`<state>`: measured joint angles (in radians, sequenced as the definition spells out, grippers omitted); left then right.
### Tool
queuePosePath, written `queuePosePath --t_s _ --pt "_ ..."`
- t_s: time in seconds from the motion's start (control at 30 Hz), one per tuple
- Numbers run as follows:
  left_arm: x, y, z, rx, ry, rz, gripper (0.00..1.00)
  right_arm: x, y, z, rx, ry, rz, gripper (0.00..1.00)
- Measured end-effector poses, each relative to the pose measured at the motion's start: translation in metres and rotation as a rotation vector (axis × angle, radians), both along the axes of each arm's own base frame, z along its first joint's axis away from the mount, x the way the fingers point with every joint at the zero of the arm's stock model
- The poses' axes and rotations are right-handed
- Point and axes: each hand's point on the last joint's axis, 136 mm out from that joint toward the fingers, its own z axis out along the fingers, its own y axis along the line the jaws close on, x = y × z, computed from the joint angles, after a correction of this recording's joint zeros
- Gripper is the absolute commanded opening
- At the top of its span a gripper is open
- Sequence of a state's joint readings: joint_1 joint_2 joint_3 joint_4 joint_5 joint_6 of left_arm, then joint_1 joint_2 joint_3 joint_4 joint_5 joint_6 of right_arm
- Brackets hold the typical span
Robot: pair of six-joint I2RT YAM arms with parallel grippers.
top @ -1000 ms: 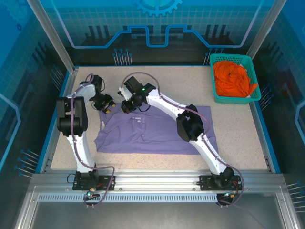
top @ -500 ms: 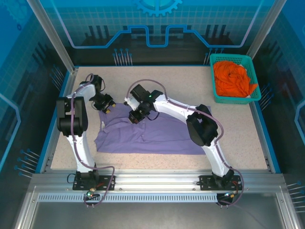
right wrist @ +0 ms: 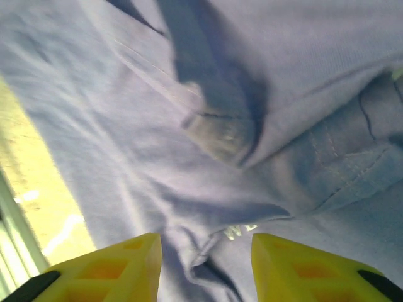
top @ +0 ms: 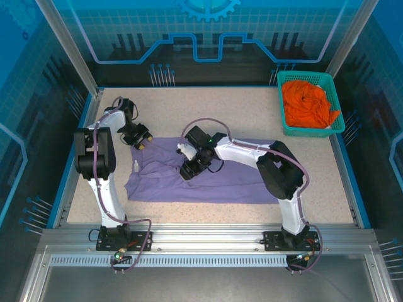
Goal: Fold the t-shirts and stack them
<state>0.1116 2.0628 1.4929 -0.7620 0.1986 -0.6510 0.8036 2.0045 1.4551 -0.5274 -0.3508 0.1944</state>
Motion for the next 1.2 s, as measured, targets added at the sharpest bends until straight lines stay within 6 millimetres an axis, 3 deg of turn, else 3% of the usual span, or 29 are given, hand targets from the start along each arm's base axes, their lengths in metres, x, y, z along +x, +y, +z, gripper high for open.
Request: queuePosePath --t_s 0.17,0.23,0.37,0.47,0.6,0.73,0.83,1.2 --pt "0.003 0.002 0.003 0.003 -0.014 -0.010 0.43 0.025 0.014 0.042 0.157 0.014 -0.098 0.26" --pt "0.003 0.002 0.003 0.005 -0.017 -0.020 0.43 0.038 0.019 0.049 0.165 0.022 -0.146 0.21" --pt "0.006 0.002 0.006 0.007 -0.027 -0.026 0.42 0.070 0.049 0.061 0.181 0.006 -0.196 0.14" --pt "0.008 0.005 0.007 0.009 -0.034 -0.025 0.42 0.081 0.070 0.052 0.167 0.017 -0.212 0.14" --pt "0.007 0.013 0.006 0.027 -0.035 -0.022 0.42 0.086 0.089 0.017 0.100 0.056 -0.223 0.12" --pt "0.007 0.021 0.006 0.039 -0.033 -0.012 0.42 0.072 0.092 -0.024 0.015 0.119 -0.212 0.12" --pt "0.008 0.023 0.004 0.040 -0.030 -0.007 0.42 0.059 0.090 -0.039 -0.033 0.154 -0.198 0.12" --pt "0.005 0.026 -0.007 0.038 0.001 -0.001 0.42 -0.012 0.088 -0.041 -0.096 0.131 -0.059 0.20"
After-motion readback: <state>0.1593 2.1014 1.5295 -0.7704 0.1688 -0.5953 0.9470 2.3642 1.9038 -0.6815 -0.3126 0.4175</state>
